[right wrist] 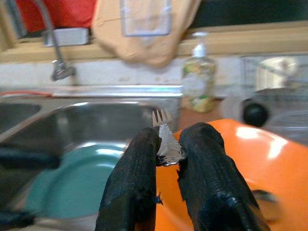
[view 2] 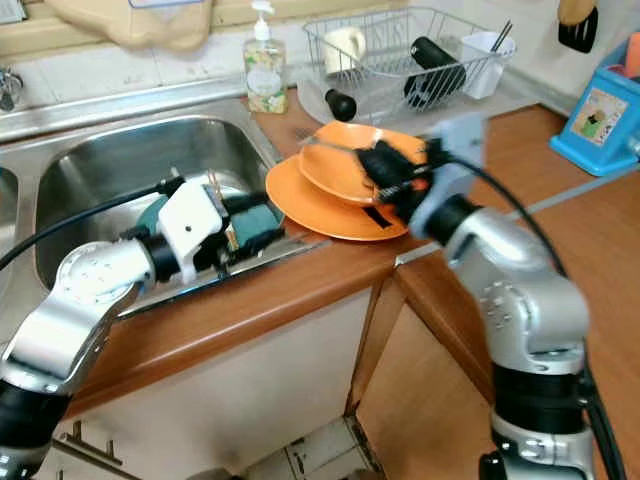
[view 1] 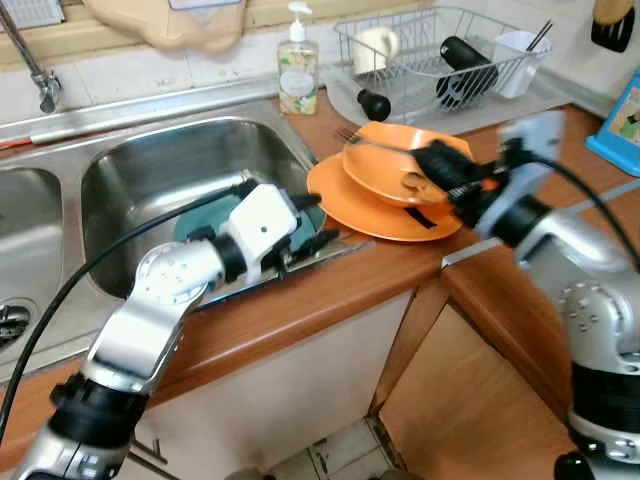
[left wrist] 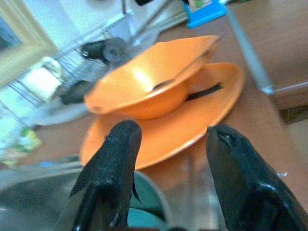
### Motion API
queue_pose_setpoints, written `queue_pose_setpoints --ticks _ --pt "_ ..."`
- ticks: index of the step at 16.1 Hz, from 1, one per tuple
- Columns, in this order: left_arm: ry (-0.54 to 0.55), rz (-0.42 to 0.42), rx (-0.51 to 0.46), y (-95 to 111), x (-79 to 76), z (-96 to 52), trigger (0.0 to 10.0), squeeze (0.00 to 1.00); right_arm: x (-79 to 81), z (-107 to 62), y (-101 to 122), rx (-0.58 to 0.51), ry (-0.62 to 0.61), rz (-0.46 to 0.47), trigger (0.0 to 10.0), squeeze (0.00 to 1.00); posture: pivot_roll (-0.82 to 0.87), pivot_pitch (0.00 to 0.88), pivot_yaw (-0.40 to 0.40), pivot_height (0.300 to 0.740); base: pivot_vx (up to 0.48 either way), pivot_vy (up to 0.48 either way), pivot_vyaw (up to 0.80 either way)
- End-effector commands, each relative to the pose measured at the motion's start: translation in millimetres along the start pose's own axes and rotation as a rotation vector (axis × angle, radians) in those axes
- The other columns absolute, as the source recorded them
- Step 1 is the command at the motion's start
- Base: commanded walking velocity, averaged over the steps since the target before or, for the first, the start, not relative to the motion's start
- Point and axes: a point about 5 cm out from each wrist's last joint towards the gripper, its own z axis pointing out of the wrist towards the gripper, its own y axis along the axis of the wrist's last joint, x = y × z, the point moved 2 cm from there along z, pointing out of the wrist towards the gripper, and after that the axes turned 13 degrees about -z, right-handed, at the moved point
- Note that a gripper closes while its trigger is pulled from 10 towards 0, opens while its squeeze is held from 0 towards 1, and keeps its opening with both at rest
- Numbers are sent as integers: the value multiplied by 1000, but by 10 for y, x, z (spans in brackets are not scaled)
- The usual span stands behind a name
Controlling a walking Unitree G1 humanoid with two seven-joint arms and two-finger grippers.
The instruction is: Kitchen organization
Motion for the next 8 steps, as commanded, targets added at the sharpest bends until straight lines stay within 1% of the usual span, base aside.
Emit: queue_pose_setpoints --ticks 1,2,3,4,5,6,8 --pt "12 42 7 13 32 24 10000 0 90 45 97 -26 39 -13 0 0 -124 0 33 740 0 0 0" --pt "17 85 11 14 53 51 10000 0 182 98 113 -33 67 -2 0 0 -124 0 33 740 0 0 0" --pt "20 106 3 15 62 79 9255 0 236 122 114 -31 86 -1 0 0 -124 0 33 740 0 0 0" --pt "27 121 -3 26 74 98 7725 0 273 141 114 -27 99 -2 0 0 -122 0 31 740 0 0 0" --pt "45 153 -12 45 103 130 7961 0 331 166 114 -23 119 -3 0 0 -122 0 31 740 0 0 0" --pt "88 204 -17 70 169 173 10000 0 408 198 117 -16 146 -13 0 0 -122 0 31 740 0 0 0" --pt "122 223 -26 91 223 195 10000 0 446 218 122 -13 158 -26 0 0 -127 0 33 740 0 0 0"
